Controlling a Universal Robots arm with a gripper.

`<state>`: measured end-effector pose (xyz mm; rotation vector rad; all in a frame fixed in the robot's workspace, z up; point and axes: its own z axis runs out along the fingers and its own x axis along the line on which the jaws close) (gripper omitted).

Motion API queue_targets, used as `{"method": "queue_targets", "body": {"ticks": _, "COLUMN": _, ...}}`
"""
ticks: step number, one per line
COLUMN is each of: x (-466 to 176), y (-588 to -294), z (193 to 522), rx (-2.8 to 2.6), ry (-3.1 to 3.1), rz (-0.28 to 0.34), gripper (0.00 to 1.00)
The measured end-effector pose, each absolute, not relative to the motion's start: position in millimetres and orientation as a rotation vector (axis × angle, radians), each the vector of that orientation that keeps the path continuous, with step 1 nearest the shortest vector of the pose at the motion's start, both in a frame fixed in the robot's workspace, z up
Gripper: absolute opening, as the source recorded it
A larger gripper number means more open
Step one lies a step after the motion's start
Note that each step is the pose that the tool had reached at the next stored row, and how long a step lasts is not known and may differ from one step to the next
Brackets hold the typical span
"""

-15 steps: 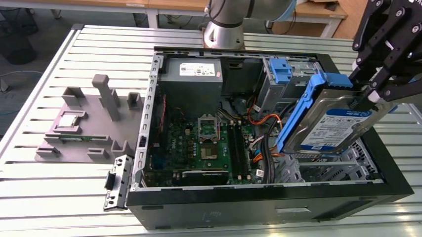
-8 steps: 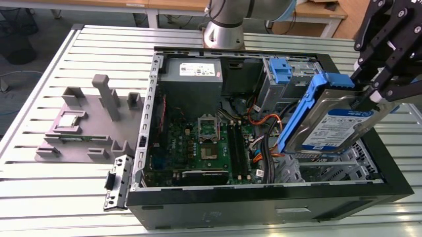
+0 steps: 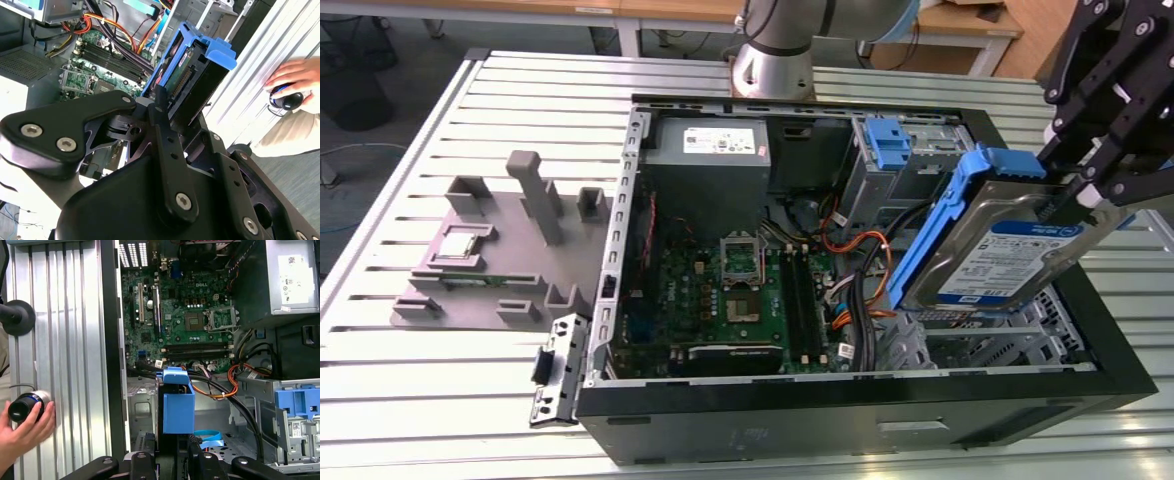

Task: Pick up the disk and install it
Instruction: 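Insert the disk into the insertion slot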

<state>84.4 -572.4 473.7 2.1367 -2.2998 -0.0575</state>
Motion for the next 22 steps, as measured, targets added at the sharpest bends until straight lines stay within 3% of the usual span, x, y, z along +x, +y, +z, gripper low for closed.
{"method": "queue_targets", "body": {"ticks": 22, "x": 111, "y": -572, "z": 473, "rx": 2.137, "ry": -2.3, "rz": -0.058, "gripper": 0.35}}
